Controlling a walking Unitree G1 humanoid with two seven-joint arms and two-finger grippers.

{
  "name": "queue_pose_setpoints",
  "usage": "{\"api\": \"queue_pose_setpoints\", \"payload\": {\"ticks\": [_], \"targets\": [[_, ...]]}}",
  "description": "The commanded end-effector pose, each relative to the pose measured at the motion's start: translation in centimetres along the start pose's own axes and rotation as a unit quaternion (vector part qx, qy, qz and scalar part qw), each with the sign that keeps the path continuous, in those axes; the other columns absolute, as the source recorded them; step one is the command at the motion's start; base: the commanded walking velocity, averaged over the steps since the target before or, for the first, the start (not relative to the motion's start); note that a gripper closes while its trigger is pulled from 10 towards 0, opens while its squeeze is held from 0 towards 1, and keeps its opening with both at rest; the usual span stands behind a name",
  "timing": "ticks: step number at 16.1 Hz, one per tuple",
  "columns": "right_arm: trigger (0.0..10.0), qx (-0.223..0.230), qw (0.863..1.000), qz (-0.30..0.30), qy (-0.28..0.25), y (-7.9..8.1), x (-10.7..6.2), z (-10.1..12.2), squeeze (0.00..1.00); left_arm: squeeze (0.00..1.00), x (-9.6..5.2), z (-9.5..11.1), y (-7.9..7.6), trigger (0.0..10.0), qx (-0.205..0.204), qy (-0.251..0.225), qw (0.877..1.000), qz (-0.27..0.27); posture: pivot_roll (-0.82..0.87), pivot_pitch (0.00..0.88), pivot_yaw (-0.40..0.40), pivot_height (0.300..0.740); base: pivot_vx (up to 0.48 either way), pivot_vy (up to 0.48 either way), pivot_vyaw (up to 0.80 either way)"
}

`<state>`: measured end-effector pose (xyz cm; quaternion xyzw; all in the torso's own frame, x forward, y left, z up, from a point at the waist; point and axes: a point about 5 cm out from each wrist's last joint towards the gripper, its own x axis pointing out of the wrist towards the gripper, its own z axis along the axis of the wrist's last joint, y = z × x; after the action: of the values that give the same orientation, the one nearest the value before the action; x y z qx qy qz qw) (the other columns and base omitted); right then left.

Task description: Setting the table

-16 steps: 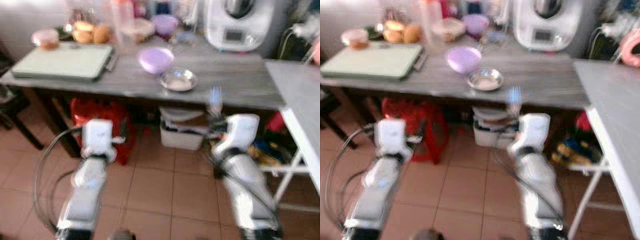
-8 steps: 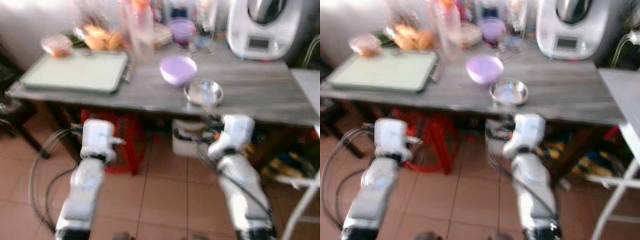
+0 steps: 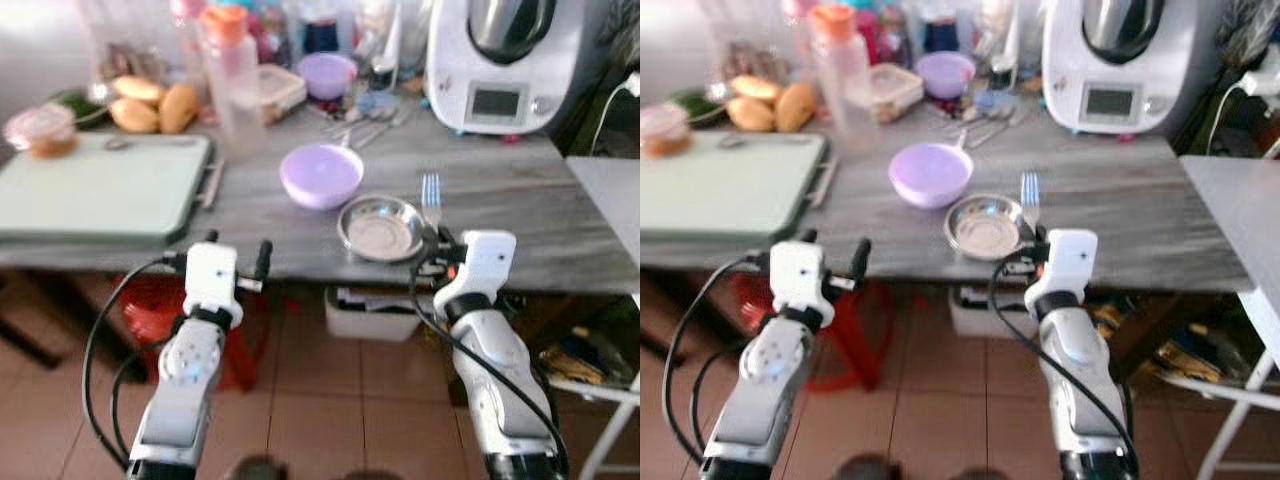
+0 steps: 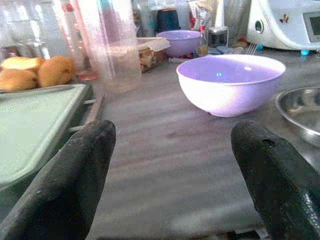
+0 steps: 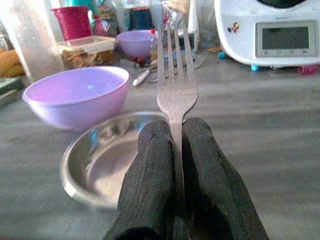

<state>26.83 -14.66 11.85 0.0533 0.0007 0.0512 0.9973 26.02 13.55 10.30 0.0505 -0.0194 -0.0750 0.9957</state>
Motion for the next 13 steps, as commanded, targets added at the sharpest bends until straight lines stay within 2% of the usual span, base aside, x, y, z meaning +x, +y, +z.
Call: {"api": "queue_pose_setpoints", "payload": {"ticks": [1, 2, 8, 11, 13], "targets": [[10.0, -0.001, 1.000, 0.004, -0.010, 0.0, 0.1, 0.5, 0.00, 0.00, 0.1, 0.3, 0.0, 10.0, -0.001, -0.007, 1.000, -0.006, -0.02, 0.000, 0.016, 0.740, 0.420, 0.000, 0.00], [10.0, -0.002, 1.000, 0.004, -0.011, 0.0, 0.1, 0.5, 0.00, 0.00, 0.0, 0.4, 0.1, 10.0, -0.014, -0.009, 1.000, -0.005, -0.01, 0.000, 0.016, 0.740, 0.000, 0.000, 0.00], [10.0, -0.012, 1.000, -0.016, -0.007, -0.8, -0.1, 0.5, 0.00, 0.00, -1.2, 0.1, 1.5, 10.0, 0.003, 0.010, 1.000, 0.024, -0.01, 0.000, 0.014, 0.740, 0.000, 0.000, 0.00], [10.0, -0.026, 0.998, -0.052, 0.022, -2.4, -0.2, -0.3, 0.00, 0.00, -2.3, -0.3, 2.5, 10.0, 0.020, 0.022, 0.999, 0.017, 0.00, 0.000, 0.015, 0.740, 0.000, 0.000, 0.00], [10.0, -0.014, 0.996, -0.076, 0.038, -3.5, -0.1, -0.6, 0.00, 0.00, -2.3, -0.1, 2.6, 10.0, 0.020, 0.022, 0.999, 0.013, 0.01, 0.000, 0.016, 0.740, 0.000, 0.000, 0.00]]}}
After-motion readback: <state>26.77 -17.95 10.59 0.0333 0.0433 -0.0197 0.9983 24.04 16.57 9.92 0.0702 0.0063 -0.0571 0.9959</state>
